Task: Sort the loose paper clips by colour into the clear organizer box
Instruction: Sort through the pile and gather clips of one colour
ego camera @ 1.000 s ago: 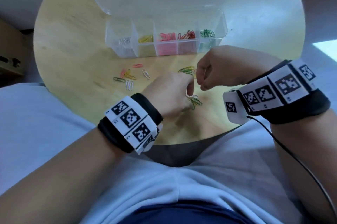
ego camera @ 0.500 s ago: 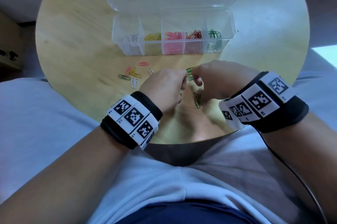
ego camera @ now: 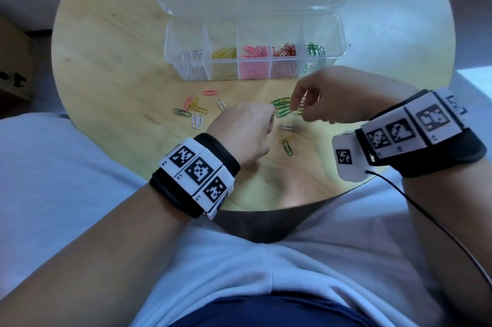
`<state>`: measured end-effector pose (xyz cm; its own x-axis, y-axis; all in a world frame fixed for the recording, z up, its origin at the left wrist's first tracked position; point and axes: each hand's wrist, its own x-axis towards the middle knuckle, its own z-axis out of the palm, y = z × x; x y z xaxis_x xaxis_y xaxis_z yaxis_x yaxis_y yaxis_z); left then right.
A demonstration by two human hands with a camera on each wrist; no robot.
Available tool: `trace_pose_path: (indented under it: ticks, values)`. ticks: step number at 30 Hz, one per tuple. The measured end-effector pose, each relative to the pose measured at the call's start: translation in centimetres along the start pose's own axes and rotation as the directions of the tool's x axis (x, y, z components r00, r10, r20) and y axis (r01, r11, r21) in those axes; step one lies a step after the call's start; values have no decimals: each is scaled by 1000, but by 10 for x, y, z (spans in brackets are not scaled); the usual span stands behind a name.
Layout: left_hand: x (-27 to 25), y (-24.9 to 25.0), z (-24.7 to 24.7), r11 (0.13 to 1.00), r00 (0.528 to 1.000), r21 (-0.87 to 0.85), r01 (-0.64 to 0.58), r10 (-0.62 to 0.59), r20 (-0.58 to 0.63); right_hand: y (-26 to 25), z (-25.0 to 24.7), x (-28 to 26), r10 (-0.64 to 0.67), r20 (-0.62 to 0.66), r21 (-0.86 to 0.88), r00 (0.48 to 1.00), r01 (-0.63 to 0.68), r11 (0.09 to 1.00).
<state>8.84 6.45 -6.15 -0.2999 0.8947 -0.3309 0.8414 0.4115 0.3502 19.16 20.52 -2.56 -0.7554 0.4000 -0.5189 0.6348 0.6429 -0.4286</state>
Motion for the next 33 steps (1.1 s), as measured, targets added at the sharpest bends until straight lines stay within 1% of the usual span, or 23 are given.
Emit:
trace_pose_path:
  ticks: [2, 3, 4, 6, 7, 8, 9, 12, 14, 15, 17, 19, 20, 22, 24, 26, 27, 30, 33]
  values:
    - [1, -2, -4, 1000, 1000, -4, 0, 0, -16, 8, -8, 0, 32, -48, 128, 998, -26, 991]
    - [1, -4, -6, 1000, 1000, -18, 7, -7, -22, 11, -10, 0, 57, -72, 241, 996, -38, 970]
    - [2, -6, -8, 999, 999, -42, 17, -18, -29, 13, -12, 1, 80, -80, 390, 994, -43, 920]
    - [2, -8, -11, 991, 998, -123, 49, -54, -37, 13, -13, 4, 108, -70, 665, 992, -34, 746]
    - [2, -9, -13, 984, 997, -168, 59, -65, -35, 13, -12, 6, 116, -64, 745, 991, -30, 667]
    - [1, -8, -14, 977, 997, -206, 59, -66, -28, 12, -11, 7, 118, -57, 787, 991, -28, 617]
    - [0, -7, -14, 971, 998, -235, 48, -55, -21, 12, -11, 9, 115, -53, 800, 992, -26, 599]
    - [-3, -1, -14, 960, 1000, -281, -6, 4, -8, 11, -8, 12, 92, -61, 785, 994, -9, 620]
    - [-3, 3, -12, 957, 997, -287, -48, 63, 44, 10, -5, 14, 77, -61, 774, 995, -2, 633]
    - [-3, 5, -10, 955, 992, -289, -66, 93, 82, 10, -3, 16, 74, -53, 756, 996, -9, 654]
    - [-4, 9, -7, 949, 981, -300, -98, 143, 132, 9, 1, 21, 88, -34, 666, 996, -43, 744]
    - [-4, 10, -6, 945, 980, -305, -115, 158, 121, 9, 3, 26, 111, -40, 509, 993, -75, 858]
    - [-4, 10, -5, 947, 983, -301, -112, 150, 106, 8, 4, 27, 120, -53, 423, 991, -86, 902]
    - [-3, 7, -6, 954, 993, -291, -78, 101, 65, 6, 6, 28, 108, -71, 294, 992, -83, 952]
    - [-2, 3, -6, 960, 998, -275, -51, 57, 11, 5, 9, 27, 73, -77, 228, 994, -54, 972]
    - [-3, 0, -7, 967, 998, -250, -58, 54, -26, 6, 10, 26, 37, -84, 173, 996, -22, 985]
    - [-4, 0, -7, 969, 997, -235, -71, 67, -24, 6, 10, 25, 20, -88, 150, 996, -7, 989]
    - [-7, 0, -6, 977, 990, -176, -120, 130, 47, 5, 11, 25, -23, -112, 98, 993, 34, 995]
    - [-7, 0, 0, 989, 982, -44, -142, 146, 119, 3, 15, 26, -34, -122, 68, 992, 43, 997]
